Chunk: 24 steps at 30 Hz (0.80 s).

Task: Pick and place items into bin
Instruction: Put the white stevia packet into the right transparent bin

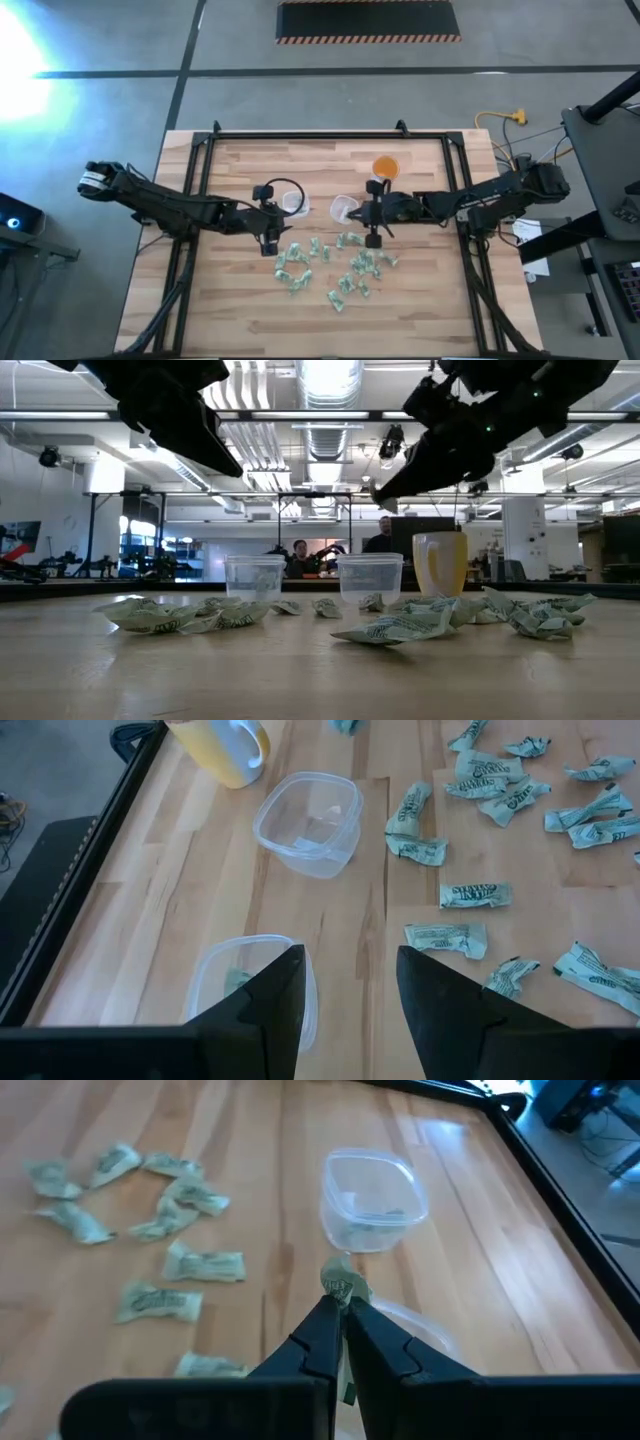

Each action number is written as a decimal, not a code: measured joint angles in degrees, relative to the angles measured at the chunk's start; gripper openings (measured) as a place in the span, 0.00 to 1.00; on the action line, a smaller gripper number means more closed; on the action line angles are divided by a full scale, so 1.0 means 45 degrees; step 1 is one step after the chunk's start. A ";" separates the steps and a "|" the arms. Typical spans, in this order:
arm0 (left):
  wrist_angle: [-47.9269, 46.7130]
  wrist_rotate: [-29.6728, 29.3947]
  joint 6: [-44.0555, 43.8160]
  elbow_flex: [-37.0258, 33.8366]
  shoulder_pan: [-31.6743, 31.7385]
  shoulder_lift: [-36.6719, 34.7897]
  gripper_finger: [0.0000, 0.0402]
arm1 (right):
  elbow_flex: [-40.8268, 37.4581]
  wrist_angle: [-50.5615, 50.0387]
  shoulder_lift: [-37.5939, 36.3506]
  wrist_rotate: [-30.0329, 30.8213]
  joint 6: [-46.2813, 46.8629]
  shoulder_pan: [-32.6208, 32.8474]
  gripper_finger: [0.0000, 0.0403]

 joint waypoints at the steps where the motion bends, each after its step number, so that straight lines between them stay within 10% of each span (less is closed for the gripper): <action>1: -0.0005 -0.0001 0.0000 0.0000 0.0000 0.0000 0.36 | 0.0049 -0.0011 0.0174 0.0002 0.0003 -0.0104 0.03; 24: -0.0011 -0.0005 0.0000 0.0000 -0.0005 0.0000 0.36 | 0.1943 -0.1923 0.2587 0.2323 0.0204 -0.0456 0.03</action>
